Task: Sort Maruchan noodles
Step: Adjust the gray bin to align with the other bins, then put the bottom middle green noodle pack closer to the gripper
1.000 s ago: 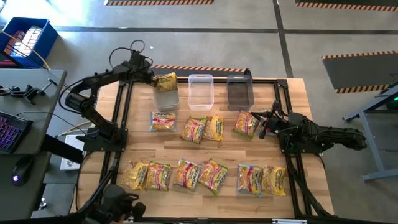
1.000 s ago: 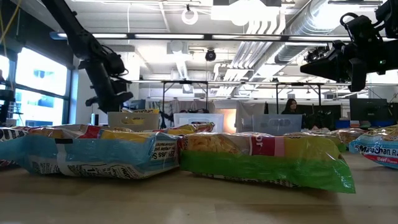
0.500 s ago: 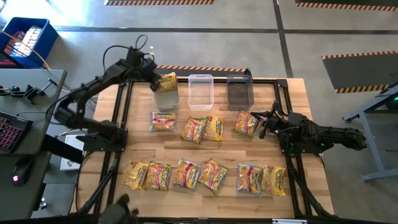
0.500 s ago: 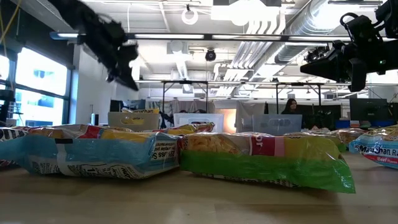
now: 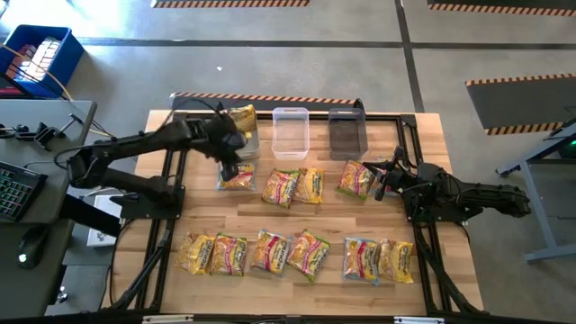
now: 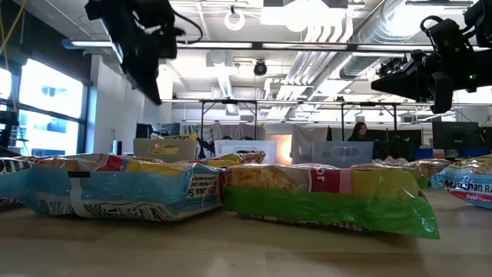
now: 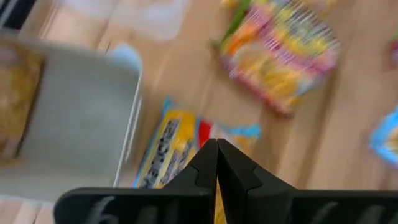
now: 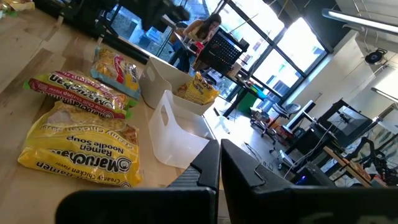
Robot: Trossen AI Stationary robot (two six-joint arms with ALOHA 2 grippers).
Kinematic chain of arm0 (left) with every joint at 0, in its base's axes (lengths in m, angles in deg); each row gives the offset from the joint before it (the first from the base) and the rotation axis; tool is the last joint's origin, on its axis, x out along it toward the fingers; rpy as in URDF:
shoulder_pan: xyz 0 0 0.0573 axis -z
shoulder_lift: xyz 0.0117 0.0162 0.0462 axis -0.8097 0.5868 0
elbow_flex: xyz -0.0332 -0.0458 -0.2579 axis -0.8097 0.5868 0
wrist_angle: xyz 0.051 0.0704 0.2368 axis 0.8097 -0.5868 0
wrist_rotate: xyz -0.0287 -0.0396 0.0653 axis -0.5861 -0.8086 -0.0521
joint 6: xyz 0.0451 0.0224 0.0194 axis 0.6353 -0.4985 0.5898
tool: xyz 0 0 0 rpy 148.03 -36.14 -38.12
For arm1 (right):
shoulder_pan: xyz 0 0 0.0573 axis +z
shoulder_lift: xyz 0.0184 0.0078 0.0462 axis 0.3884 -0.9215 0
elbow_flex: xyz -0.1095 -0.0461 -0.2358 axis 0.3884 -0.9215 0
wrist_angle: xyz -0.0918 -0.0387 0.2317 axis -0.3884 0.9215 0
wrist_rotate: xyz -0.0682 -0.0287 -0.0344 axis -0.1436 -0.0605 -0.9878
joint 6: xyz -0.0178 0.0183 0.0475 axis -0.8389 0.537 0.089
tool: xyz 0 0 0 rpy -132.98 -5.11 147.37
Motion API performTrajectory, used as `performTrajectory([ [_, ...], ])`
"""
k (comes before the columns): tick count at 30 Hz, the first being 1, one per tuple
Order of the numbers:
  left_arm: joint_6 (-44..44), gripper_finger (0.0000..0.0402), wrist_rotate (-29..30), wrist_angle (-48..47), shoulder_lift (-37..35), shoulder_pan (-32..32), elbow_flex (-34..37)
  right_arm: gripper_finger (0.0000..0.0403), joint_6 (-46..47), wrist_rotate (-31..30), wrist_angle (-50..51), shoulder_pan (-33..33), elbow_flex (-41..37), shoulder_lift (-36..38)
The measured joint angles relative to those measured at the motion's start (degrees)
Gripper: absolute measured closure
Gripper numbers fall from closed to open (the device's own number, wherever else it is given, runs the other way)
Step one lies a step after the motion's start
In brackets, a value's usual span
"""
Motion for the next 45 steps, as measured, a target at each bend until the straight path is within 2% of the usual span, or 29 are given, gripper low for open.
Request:
performTrajectory([
  [6,-6.90,0.0401,5.31,1.48,3.27,3.11,6.01,0.0401,0.15,0.00,0.00,0.00,0.00,-0.02],
  [11,-12.08,0.0401,14.70,2.21,4.78,3.69,8.90,0.0401,0.13,0.00,0.00,-0.01,0.02,-0.02],
  [16,-14.88,0.0401,21.09,2.50,4.79,3.49,9.36,0.0401,0.15,0.00,0.00,-0.01,0.00,0.00],
  [26,-14.89,0.0401,24.70,2.87,4.77,0.55,9.38,0.0401,0.17,0.02,0.00,0.00,0.01,0.00],
  [34,-12.29,0.0401,24.19,2.71,3.72,-2.25,9.44,0.0401,0.15,0.02,0.00,-0.02,0.00,-0.02],
  [41,-10.73,0.0401,15.28,3.16,0.57,-0.77,9.44,0.0401,0.22,0.09,0.00,-0.01,0.00,0.00],
  [45,-9.77,0.0401,12.01,8.57,-1.08,0.88,11.61,0.0401,6.89,1.64,0.07,-0.01,0.01,-0.01],
])
